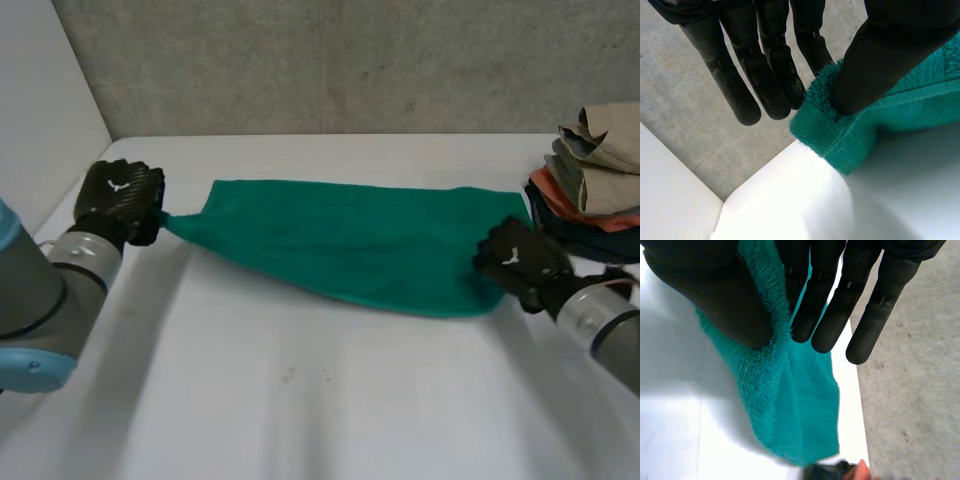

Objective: Fold the laundry.

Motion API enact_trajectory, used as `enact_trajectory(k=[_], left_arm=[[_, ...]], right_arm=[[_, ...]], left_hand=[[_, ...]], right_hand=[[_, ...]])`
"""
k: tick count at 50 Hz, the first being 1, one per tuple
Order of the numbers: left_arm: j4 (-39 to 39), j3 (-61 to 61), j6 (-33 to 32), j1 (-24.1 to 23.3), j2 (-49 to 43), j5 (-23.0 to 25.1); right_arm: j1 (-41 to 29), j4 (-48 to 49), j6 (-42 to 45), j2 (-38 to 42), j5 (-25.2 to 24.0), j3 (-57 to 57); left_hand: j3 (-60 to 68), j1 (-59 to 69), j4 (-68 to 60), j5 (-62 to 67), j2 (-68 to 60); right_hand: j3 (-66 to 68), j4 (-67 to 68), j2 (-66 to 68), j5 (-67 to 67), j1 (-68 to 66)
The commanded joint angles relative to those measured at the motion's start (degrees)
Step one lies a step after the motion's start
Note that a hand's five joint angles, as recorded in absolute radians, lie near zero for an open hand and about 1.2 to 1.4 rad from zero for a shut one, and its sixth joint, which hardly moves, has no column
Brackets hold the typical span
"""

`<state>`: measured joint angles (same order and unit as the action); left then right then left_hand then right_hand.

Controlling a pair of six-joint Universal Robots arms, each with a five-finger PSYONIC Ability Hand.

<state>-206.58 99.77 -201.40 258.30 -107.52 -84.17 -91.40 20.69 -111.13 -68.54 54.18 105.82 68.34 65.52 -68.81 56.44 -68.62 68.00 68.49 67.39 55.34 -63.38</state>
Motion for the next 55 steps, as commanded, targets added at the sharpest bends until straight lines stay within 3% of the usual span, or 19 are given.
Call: enact_trajectory(k=[1,7,11,14,19,26,33,40,46,51,52,53,55], left_arm=[[13.2,1.0,-1.4,2.0,8.5,0.0],[36.5,6.6,-13.9,2.3,21.4,0.0],[45.3,10.3,-21.6,2.3,26.6,0.0],[47.3,11.6,-24.0,2.2,28.0,0.0],[45.7,11.8,-22.4,1.7,26.5,0.1],[37.0,5.4,-19.1,-0.3,12.4,0.1],[31.7,-4.6,-11.9,-1.5,0.7,-0.4],[29.9,-15.2,-7.7,-3.9,-9.4,-1.0],[29.0,-22.8,-7.5,-5.3,-15.9,-6.6],[25.8,-25.4,-7.3,-6.2,-17.6,-8.0],[25.0,-25.4,-7.4,-6.5,-17.6,-8.0],[23.8,-25.3,-7.4,-7.2,-17.6,-8.0],[23.1,-25.2,-7.5,-8.1,-17.6,-8.0]], right_arm=[[5.5,-13.7,-12.1,-11.4,4.9,-3.2],[10.8,-30.9,-20.4,-22.7,11.3,-4.7],[13.0,-45.4,-18.6,-26.1,14.4,-6.0],[13.0,-51.3,-15.5,-26.2,14.9,-5.5],[12.8,-47.2,-14.1,-23.1,15.5,-4.0],[8.6,-35.1,-21.1,-10.4,17.4,-6.2],[2.2,-26.6,-23.3,0.0,27.4,-13.0],[-0.3,-20.8,-23.4,7.1,32.2,-18.1],[-2.0,-16.8,-25.7,10.7,34.5,-21.9],[-2.4,-14.4,-26.2,12.7,36.3,-24.0],[-2.6,-14.4,-26.2,13.0,36.5,-24.2],[-3.1,-14.4,-26.2,13.4,36.7,-24.4],[-3.6,-14.4,-26.6,13.4,36.8,-24.4]], left_hand=[[11.7,14.5,-11.2,13.6,-11.4],[11.7,14.5,-11.2,13.6,-11.4],[11.7,14.5,-11.2,13.6,-11.4],[11.7,14.5,-11.2,13.6,-11.4],[11.7,14.5,-11.2,13.6,-11.4],[11.7,14.5,-11.2,13.6,-11.4],[11.7,14.5,-11.2,13.6,-11.4],[11.7,14.5,-11.2,13.6,-11.4],[11.7,14.5,-11.2,13.6,-11.4],[11.7,14.5,-11.2,13.6,-11.4],[-1.3,1.5,1.8,0.6,1.6],[-34.6,-31.8,35.0,-32.7,34.9],[-57.0,-54.2,57.5,-55.1,57.3]], right_hand=[[12.0,11.5,12.6,14.7,-16.6],[12.0,11.5,12.6,14.7,-16.6],[12.0,11.5,12.6,14.7,-16.6],[12.0,11.5,12.6,14.7,-16.6],[12.0,11.5,12.6,14.7,-16.6],[12.0,11.5,12.6,14.7,-16.6],[12.0,11.5,12.6,14.7,-16.6],[12.0,11.5,12.6,14.7,-16.6],[12.0,11.5,12.6,14.7,-16.6],[12.0,11.5,12.6,14.7,-16.6],[2.7,2.2,3.3,5.4,-7.3],[-30.5,-31.0,-29.9,-27.8,25.9],[-58.0,-58.5,-57.4,-55.3,53.4]])
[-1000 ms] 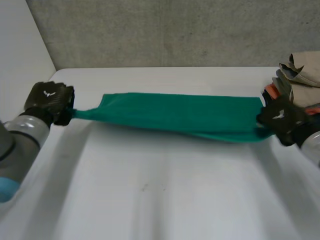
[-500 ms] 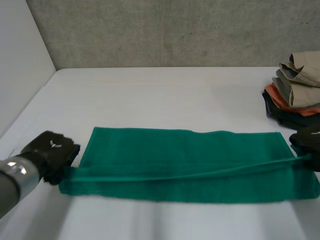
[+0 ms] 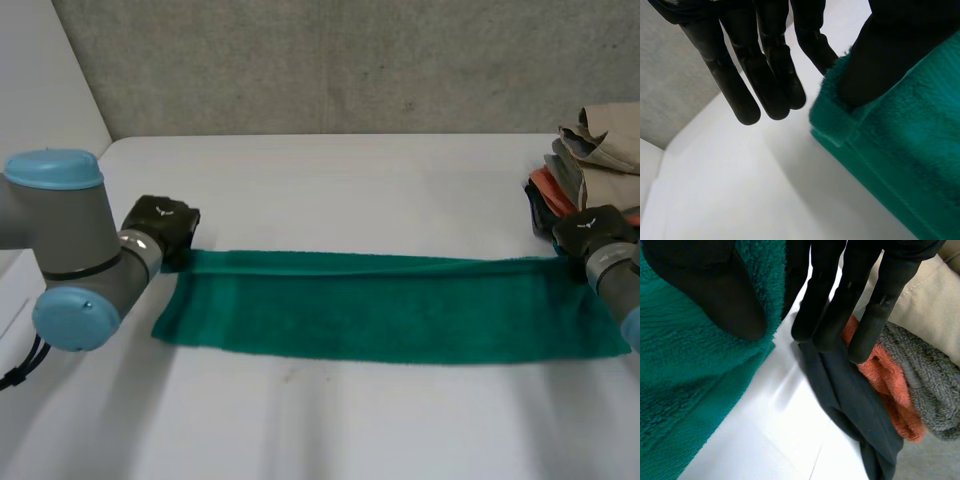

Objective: Fold the laundry.

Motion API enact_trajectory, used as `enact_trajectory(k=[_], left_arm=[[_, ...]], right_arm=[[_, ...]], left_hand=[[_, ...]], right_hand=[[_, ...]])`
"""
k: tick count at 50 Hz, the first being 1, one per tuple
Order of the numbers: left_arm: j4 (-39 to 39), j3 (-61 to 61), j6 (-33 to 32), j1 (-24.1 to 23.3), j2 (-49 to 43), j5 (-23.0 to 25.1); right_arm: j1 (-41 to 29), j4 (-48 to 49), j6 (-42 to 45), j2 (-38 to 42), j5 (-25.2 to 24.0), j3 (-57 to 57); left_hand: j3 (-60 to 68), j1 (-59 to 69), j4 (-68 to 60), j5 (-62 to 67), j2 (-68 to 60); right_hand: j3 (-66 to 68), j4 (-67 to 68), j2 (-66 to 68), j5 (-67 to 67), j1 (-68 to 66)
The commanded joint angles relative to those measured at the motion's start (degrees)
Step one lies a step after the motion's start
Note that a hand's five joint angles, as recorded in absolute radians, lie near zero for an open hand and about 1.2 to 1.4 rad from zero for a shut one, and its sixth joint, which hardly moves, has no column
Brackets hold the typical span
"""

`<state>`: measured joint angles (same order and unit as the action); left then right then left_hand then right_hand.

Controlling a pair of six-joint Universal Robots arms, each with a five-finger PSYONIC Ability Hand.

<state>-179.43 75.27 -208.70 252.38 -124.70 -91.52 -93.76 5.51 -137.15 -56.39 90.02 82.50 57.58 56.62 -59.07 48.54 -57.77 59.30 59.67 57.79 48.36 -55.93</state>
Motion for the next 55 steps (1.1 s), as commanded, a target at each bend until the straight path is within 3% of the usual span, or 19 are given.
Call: enact_trajectory(k=[1,9,19,24,30,35,42,51,55], left_arm=[[-4.4,-0.7,-0.2,-2.6,-0.5,-0.7],[-4.9,1.0,-0.2,-3.8,2.8,-0.7],[-5.1,7.1,-0.4,-4.0,12.1,0.1],[-5.2,9.8,-0.6,-5.3,13.8,3.1],[-7.6,9.8,-0.7,-5.6,12.5,4.9],[-9.7,9.5,-0.7,-5.4,9.9,4.9],[-10.2,9.7,-0.6,-5.3,8.7,4.8],[-10.2,9.8,-0.6,-5.2,8.7,4.9],[-10.2,10.0,-0.6,-5.5,8.8,4.8]], right_arm=[[-1.4,0.7,-0.8,1.1,1.1,-1.0],[-1.2,-1.7,-2.9,-2.0,1.6,1.3],[-0.8,-5.9,-2.9,-11.9,-0.4,6.3],[-0.1,-5.5,-2.8,-17.0,-8.2,9.9],[0.5,-5.9,-4.9,-17.0,-16.4,9.0],[0.5,-5.2,-10.4,-9.0,-20.4,5.2],[0.4,-2.5,-12.6,0.6,-19.5,-0.7],[0.2,13.7,-12.2,5.1,-9.2,-2.2],[0.6,16.5,-12.2,4.4,-7.1,-0.7]], left_hand=[[-47.6,-46.6,49.1,-48.5,47.8],[-47.0,-46.1,48.5,-48.0,47.2],[-47.2,-46.2,48.7,-48.2,47.4],[-46.4,-45.4,47.8,-47.3,46.5],[-45.9,-44.9,47.3,-46.8,46.0],[-45.2,-44.2,46.7,-46.1,45.4],[-45.2,-44.2,46.7,-46.1,45.4],[-45.2,-44.2,46.7,-46.1,45.4],[-45.2,-44.2,46.7,-46.1,45.4]], right_hand=[[-49.3,-49.7,-47.8,-48.4,45.9],[-49.3,-49.7,-47.8,-48.4,45.9],[-49.3,-49.7,-47.8,-48.4,45.9],[-44.0,-44.4,-42.5,-43.1,40.7],[-40.8,-41.2,-39.3,-39.9,37.4],[-42.0,-42.4,-40.5,-41.0,38.6],[-41.1,-41.5,-39.6,-40.2,37.8],[-36.9,-37.3,-35.4,-36.0,33.6],[-36.9,-37.3,-35.4,-36.0,33.6]])
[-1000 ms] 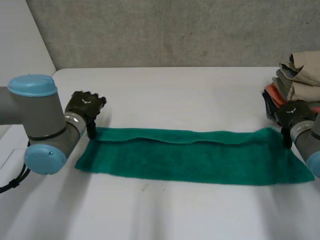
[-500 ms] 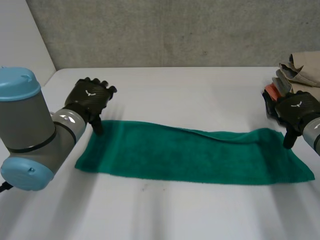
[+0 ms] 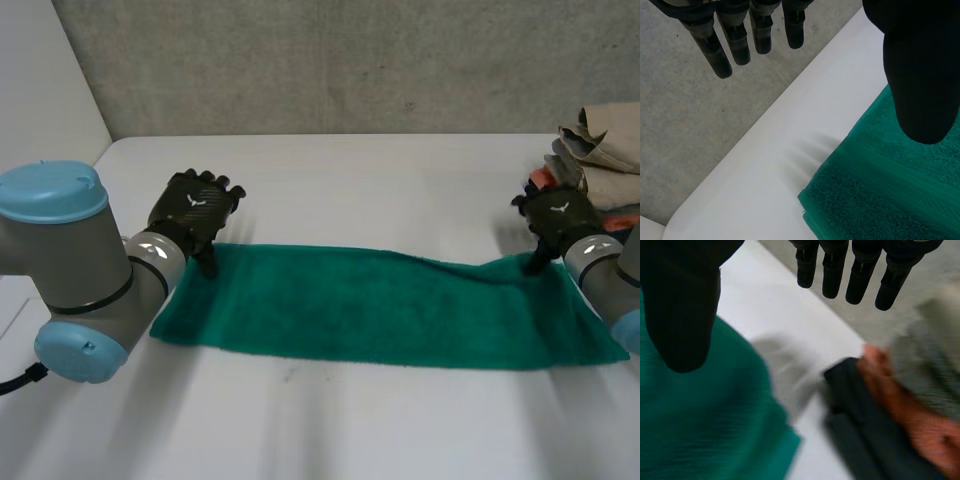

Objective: Fold the laundry.

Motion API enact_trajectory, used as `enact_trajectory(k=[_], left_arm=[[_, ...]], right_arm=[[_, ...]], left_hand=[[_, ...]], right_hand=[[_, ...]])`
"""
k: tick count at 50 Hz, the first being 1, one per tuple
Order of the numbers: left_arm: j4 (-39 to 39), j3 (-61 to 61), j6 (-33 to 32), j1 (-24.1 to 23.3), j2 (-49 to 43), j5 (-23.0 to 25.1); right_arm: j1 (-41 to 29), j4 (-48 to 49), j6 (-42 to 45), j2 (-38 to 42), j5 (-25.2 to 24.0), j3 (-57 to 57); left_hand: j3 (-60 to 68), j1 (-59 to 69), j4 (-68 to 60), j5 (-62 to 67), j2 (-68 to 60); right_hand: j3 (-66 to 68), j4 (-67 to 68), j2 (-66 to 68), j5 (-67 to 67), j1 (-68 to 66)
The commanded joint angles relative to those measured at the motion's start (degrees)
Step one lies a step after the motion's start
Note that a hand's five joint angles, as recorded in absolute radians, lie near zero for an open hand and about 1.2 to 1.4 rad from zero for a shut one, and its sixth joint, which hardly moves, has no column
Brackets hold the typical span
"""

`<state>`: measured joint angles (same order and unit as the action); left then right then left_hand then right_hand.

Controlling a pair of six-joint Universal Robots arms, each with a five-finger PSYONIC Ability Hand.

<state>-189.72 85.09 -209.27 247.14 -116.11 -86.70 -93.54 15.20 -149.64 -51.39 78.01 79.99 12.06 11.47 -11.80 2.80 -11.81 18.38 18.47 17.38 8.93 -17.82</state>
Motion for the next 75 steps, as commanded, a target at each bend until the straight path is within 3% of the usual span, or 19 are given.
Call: enact_trajectory(k=[1,10,14,19,27,38,45,48,61,66,69,75], left_arm=[[0.1,0.2,0.1,-0.3,0.2,0.0],[0.1,0.3,0.3,-0.4,1.0,-0.1],[0.3,1.1,0.5,-0.5,1.8,0.0],[0.1,2.8,0.6,-0.9,4.5,0.2],[0.1,3.8,1.2,-3.8,5.5,0.2],[-1.1,4.5,1.2,-4.2,5.5,0.3],[-1.1,4.8,1.2,-4.2,5.3,0.3],[-1.1,4.9,1.2,-4.2,5.3,0.3],[-1.2,5.8,1.2,-4.0,7.4,0.3],[-1.2,6.4,1.2,-3.8,7.8,0.2],[-1.2,6.6,1.2,-3.7,8.4,0.1],[-1.2,7.8,1.3,-3.5,10.7,0.0]], right_arm=[[0.5,7.2,0.0,-0.8,5.0,2.5],[0.7,5.3,0.7,-13.5,0.0,12.9],[1.4,-0.8,2.0,-21.0,-3.1,17.5],[9.0,-13.5,3.5,-28.0,-5.2,21.6],[16.6,-20.7,12.4,-29.5,-13.8,26.7],[22.3,-13.9,16.0,-28.1,-20.4,32.6],[22.7,-9.0,16.0,-20.4,-21.2,32.4],[23.0,-8.6,16.2,-19.5,-20.7,31.8],[34.7,-8.7,20.0,-23.4,-13.1,25.7],[33.2,-8.6,20.6,-27.4,-13.1,25.2],[26.2,-7.9,18.2,-31.5,-14.1,25.3],[5.2,-2.5,11.6,-34.4,-14.4,25.0]], left_hand=[[0.3,0.9,-0.6,-0.4,-0.6],[0.3,0.9,-0.6,-0.4,-0.6],[0.3,0.9,-0.6,-0.4,-0.6],[0.2,0.8,-0.4,-0.6,-0.4],[0.2,0.8,-0.4,-0.6,-0.4],[0.2,0.8,-0.4,-0.6,-0.4],[0.2,0.8,-0.4,-0.6,-0.4],[0.2,0.8,-0.4,-0.6,-0.4],[0.2,0.8,-0.4,-0.6,-0.4],[0.2,0.8,-0.4,-0.6,-0.4],[0.2,0.8,-0.4,-0.6,-0.4],[0.2,0.8,-0.4,-0.6,-0.4]], right_hand=[[4.0,3.9,5.0,3.4,-4.5],[4.2,4.1,5.1,3.6,-4.7],[10.7,10.6,11.7,10.2,-11.3],[10.9,10.8,11.9,10.3,-11.4],[13.4,13.3,14.4,12.9,-14.0],[16.3,16.2,17.3,15.7,-16.8],[25.1,25.1,26.1,24.6,-25.7],[61.5,61.4,62.5,61.0,-62.1],[61.6,61.5,62.6,61.1,-62.2],[61.6,61.5,62.6,61.1,-62.2],[61.6,61.5,62.6,61.1,-62.2],[61.6,61.5,62.6,61.1,-62.2]])
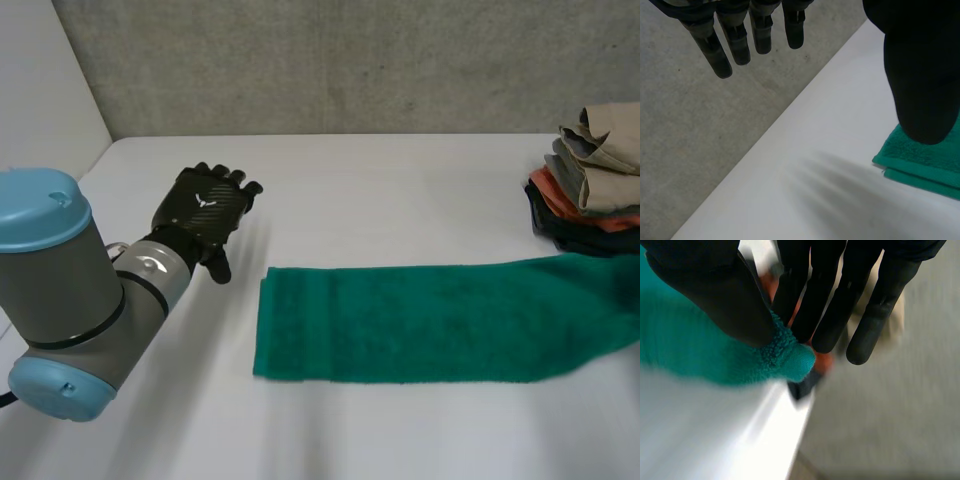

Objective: Fold the laundry.

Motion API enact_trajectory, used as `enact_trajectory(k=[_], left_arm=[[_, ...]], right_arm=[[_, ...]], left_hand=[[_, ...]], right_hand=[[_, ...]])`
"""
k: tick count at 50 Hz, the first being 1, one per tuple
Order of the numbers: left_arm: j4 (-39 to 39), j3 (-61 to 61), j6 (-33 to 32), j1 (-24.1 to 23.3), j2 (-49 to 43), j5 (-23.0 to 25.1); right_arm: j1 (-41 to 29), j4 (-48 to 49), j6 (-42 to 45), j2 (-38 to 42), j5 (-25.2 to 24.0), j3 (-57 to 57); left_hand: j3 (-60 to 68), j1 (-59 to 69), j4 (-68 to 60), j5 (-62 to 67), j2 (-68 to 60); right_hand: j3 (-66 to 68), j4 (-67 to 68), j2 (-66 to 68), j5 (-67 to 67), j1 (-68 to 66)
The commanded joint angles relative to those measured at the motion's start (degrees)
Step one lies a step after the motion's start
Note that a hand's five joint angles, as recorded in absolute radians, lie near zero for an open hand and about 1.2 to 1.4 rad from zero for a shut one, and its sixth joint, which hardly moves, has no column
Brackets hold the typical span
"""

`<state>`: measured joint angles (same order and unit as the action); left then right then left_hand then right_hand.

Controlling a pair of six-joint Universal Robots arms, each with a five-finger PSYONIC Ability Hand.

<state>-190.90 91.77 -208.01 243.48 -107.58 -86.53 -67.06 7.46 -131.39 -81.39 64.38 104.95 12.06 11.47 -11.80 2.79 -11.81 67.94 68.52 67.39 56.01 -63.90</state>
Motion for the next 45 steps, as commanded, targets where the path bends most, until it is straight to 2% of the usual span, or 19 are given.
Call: enact_trajectory(k=[1,2,3,6,7,11,15,19,21,22,25,26,31,35,40,42,45], left_arm=[[0.0,1.2,0.1,0.1,2.5,-0.1],[0.0,1.4,0.1,0.1,2.8,-0.1],[0.0,1.7,0.2,0.1,3.4,-0.2],[0.0,2.2,0.6,0.1,4.1,-0.2],[-0.1,2.4,0.7,0.1,4.4,-0.2],[-0.1,3.0,0.9,0.2,4.4,-0.5],[-0.1,3.3,0.9,0.6,4.4,-0.6],[-0.3,3.2,1.5,0.7,4.4,-0.5],[-0.4,3.1,1.8,0.7,4.4,-0.5],[-0.5,3.0,2.0,0.7,4.4,-0.5],[-1.1,2.7,3.0,0.5,4.4,-0.5],[-1.4,2.4,3.6,0.3,4.4,-0.5],[-2.5,1.7,5.3,-0.8,4.4,-0.5],[-3.0,1.0,7.7,-4.2,4.4,-0.4],[-3.6,0.6,9.3,-9.0,3.5,-0.3],[-4.0,0.5,9.2,-10.7,1.9,-0.3],[-4.5,0.2,8.9,-11.5,-0.1,-0.4]], right_arm=[[-24.0,6.2,-7.1,-4.7,-0.7,0.2],[-26.7,7.0,-7.5,-4.9,-0.7,0.3],[-32.5,8.7,-7.9,-4.7,-0.7,0.3],[-41.1,11.3,-7.5,-2.4,-0.7,0.0],[-46.4,13.4,-7.1,1.1,-0.7,-0.5],[-58.5,18.3,-6.7,10.2,-0.2,-3.3],[-65.6,20.7,-6.1,16.7,0.0,-5.7],[-68.2,20.5,-5.3,22.1,0.8,-7.4],[-67.9,20.5,-4.8,22.6,1.4,-7.2],[-67.5,20.9,-4.9,22.2,2.1,-6.7],[-67.0,20.6,-5.5,20.9,5.7,-6.5],[-66.3,20.2,-6.1,19.1,9.2,-6.3],[-59.6,16.6,-8.9,11.8,16.8,-3.4],[-53.9,11.5,-11.5,7.1,15.6,0.2],[-48.4,5.4,-13.0,6.3,12.3,4.0],[-43.3,4.2,-12.6,6.4,11.6,6.7],[-39.5,4.4,-11.9,6.7,11.5,7.7]], left_hand=[[0.0,0.6,-0.3,-0.7,-0.3],[0.2,0.8,-0.4,-0.6,-0.4],[0.2,0.8,-0.4,-0.6,-0.4],[0.0,0.6,-0.3,-0.7,-0.3],[0.0,0.6,-0.3,-0.7,-0.3],[0.0,0.6,-0.3,-0.7,-0.3],[0.0,0.6,-0.3,-0.7,-0.3],[0.2,0.8,-0.4,-0.6,-0.4],[0.0,0.6,-0.3,-0.7,-0.3],[0.0,0.6,-0.3,-0.7,-0.3],[0.0,0.6,-0.3,-0.7,-0.3],[0.0,0.6,-0.3,-0.7,-0.3],[0.2,0.8,-0.4,-0.6,-0.4],[0.3,0.9,-0.6,-0.4,-0.6],[0.5,1.1,-0.8,-0.2,-0.8],[0.5,1.1,-0.8,-0.2,-0.8],[0.7,1.3,-0.9,-0.1,-0.9]], right_hand=[[12.1,11.5,12.6,14.0,-16.1],[12.1,11.5,12.6,14.0,-16.1],[12.1,11.5,12.6,14.0,-16.1],[12.1,11.5,12.6,14.0,-16.1],[12.1,11.5,12.6,14.0,-16.1],[12.1,11.5,12.6,14.0,-16.1],[12.1,11.5,12.6,14.0,-16.1],[12.1,11.5,12.6,14.0,-16.1],[-2.1,-2.7,-1.5,-0.2,-1.9],[-25.3,-25.9,-24.8,-23.4,21.3],[-57.9,-58.5,-57.4,-56.0,53.9],[-57.9,-58.5,-57.4,-56.0,53.9],[-57.9,-58.5,-57.4,-56.0,53.9],[-57.9,-58.5,-57.4,-56.0,53.9],[-57.9,-58.5,-57.4,-56.0,53.9],[-57.9,-58.5,-57.3,-55.9,53.8],[-46.8,-47.4,-46.2,-44.9,42.7]])
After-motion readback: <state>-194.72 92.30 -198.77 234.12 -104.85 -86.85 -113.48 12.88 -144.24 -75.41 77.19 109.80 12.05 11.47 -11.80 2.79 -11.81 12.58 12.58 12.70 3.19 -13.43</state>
